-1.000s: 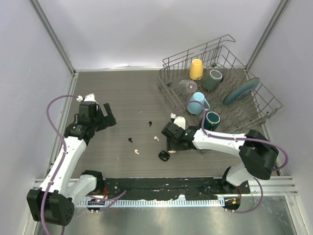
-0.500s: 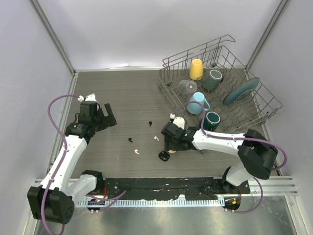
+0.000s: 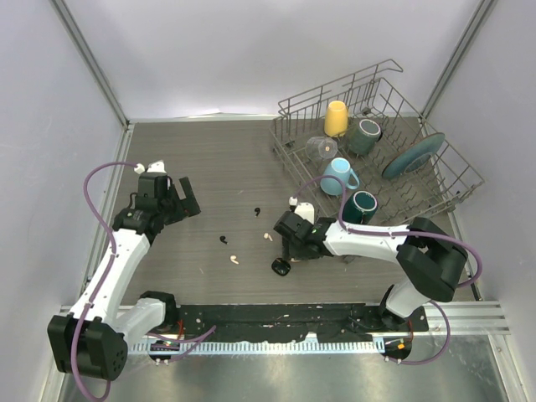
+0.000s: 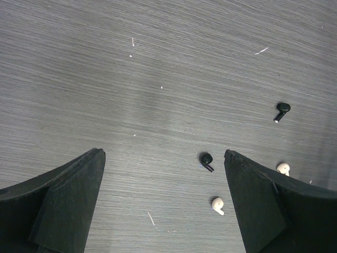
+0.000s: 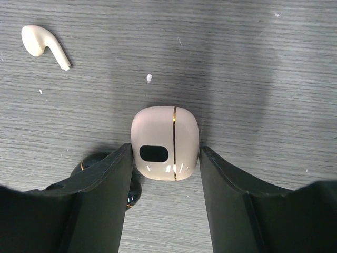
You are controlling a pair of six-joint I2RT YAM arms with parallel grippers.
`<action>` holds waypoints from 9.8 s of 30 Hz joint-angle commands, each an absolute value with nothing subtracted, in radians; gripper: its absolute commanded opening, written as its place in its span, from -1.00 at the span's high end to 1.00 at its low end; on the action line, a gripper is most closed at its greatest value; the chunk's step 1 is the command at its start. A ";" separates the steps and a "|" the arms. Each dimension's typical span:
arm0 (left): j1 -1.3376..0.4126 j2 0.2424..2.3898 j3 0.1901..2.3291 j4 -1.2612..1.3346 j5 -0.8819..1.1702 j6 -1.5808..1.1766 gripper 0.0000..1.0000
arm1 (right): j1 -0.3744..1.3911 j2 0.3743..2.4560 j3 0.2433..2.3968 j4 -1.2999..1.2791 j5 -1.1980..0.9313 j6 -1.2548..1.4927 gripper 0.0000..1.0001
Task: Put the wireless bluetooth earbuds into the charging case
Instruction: Pick up the charging case at the center of the board.
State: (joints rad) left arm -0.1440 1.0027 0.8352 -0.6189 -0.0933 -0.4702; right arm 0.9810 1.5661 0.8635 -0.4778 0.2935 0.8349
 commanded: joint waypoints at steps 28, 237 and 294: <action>-0.147 0.977 0.859 -0.601 -0.140 -0.489 -0.99 | 0.989 1.539 0.854 -0.448 0.359 0.692 -0.26; -0.477 0.936 0.594 0.727 0.577 0.035 1.00 | 0.587 1.396 1.121 0.100 -0.695 1.456 -0.61; -0.483 0.965 0.492 0.926 0.519 -0.272 -0.37 | 0.611 1.411 1.017 0.356 -0.686 1.529 0.92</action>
State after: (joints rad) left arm -0.4782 0.9890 0.5106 0.8364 0.5488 -0.2623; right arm 0.6052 1.4166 1.0172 0.2718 -0.6754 1.5036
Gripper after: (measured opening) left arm 0.621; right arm 0.547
